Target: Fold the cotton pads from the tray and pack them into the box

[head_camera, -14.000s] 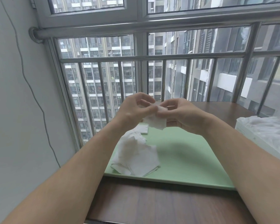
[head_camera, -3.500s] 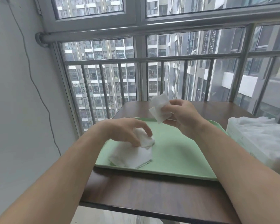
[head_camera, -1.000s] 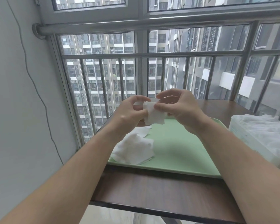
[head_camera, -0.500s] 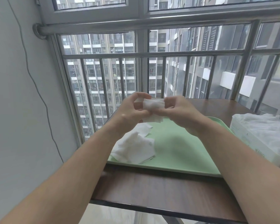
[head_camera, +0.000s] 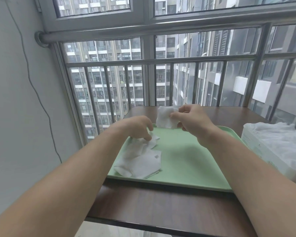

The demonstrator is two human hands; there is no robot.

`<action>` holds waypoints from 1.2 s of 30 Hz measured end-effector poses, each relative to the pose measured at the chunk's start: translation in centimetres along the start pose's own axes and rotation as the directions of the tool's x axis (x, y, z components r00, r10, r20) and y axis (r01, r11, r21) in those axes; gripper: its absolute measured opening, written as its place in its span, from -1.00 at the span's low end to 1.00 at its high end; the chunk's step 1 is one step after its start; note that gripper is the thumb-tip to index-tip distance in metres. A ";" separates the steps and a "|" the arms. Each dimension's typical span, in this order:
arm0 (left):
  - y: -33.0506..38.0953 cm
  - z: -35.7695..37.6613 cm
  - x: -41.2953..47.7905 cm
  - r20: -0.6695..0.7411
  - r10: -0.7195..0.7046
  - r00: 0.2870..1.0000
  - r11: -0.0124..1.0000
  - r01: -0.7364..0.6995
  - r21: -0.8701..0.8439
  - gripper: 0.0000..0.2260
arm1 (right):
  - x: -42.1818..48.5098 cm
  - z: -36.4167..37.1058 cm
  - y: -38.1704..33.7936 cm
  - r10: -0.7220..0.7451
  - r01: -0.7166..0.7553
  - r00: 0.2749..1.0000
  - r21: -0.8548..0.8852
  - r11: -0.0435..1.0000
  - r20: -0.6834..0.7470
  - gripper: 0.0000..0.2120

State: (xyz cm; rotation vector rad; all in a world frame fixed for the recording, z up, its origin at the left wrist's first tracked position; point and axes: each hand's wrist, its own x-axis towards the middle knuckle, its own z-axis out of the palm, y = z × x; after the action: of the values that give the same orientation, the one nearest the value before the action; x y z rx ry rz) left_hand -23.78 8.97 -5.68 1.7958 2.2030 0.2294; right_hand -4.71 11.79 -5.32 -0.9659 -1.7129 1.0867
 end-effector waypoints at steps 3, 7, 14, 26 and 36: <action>0.2 0.1 0.4 0.006 -0.019 1.000 1.000 0.019 -0.008 -0.51 | -0.1 0.1 -0.1 0.001 -0.001 1.000 -0.007 1.000 0.004 -0.95; 0.4 0.1 0.5 0.009 -0.036 0.999 0.999 0.036 -0.024 -0.66 | -0.1 0.1 -0.1 0.004 -0.004 1.000 -0.025 1.000 0.011 -0.93; -0.7 0.6 0.3 0.002 -0.011 1.000 0.989 0.011 -0.147 -0.93 | 0.2 -0.4 0.2 0.037 -0.037 0.999 -0.019 0.999 -0.026 -0.91; -0.6 -0.3 -1.9 -0.268 0.177 0.947 0.497 -0.321 -0.806 -0.89 | 0.6 -0.8 1.0 0.167 -0.169 0.985 -0.051 0.984 -0.038 -0.94; 0.5 0.4 -2.3 -0.357 0.148 0.922 0.564 -0.375 -0.735 -0.88 | 0.4 0.0 0.7 0.104 -0.126 0.971 0.093 0.988 0.217 -0.74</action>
State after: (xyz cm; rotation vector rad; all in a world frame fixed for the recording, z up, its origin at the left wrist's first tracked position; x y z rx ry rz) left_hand -22.71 6.80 -5.63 1.5602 1.4902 1.3571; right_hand -4.69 12.37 -5.91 -0.9181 -1.7648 1.3859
